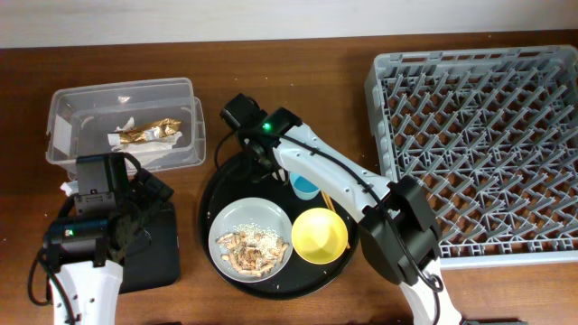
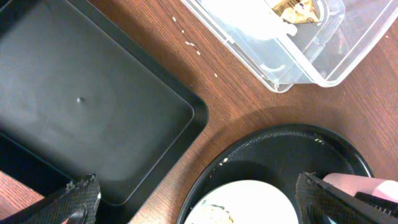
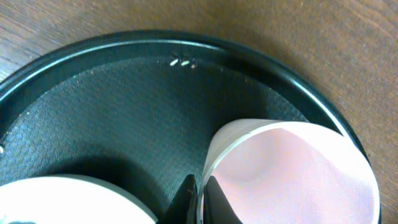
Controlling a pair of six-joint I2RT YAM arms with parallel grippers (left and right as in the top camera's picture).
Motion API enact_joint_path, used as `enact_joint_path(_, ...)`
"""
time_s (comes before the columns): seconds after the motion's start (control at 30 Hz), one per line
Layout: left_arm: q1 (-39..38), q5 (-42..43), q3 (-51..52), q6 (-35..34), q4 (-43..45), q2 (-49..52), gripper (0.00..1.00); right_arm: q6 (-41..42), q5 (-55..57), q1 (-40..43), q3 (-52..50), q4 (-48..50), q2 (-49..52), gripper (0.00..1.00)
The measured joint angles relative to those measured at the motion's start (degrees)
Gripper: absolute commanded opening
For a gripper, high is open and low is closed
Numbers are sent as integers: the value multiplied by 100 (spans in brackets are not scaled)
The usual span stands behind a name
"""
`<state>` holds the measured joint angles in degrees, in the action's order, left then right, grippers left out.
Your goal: Sort waste into correct bins and load items into the dishwasher rack
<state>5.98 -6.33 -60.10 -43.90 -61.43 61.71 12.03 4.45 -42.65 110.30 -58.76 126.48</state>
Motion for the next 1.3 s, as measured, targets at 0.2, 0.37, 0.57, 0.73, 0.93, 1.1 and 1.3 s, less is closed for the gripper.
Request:
enact_joint_path(0.2,0,0,0,0,2,0,99,0,-98,59,1878,-907,72,4)
enact_joint_path(0.37,0,0,0,0,0,0,99,-2,-289,787,4133,-2184,-9,4)
enact_joint_path(0.57,0,0,0,0,-2,0,99,-341,-2002,3429,5344,-3591,-199,4)
enact_joint_path(0.73,0,0,0,0,-2,0,99,-1123,-4642,5278,4798,-3818,-192,4)
enact_joint_path(0.93,0,2,0,0,-4,0,99,-1912,-6142,6266,3539,-3794,-192,4)
enact_joint_path(1.1,0,0,0,0,0,0,99,-2994,-7276,6638,1707,-3709,-173,4)
enact_joint_path(1.3,0,2,0,0,0,0,99,-3512,-8323,7375,-295,-2653,-162,4)
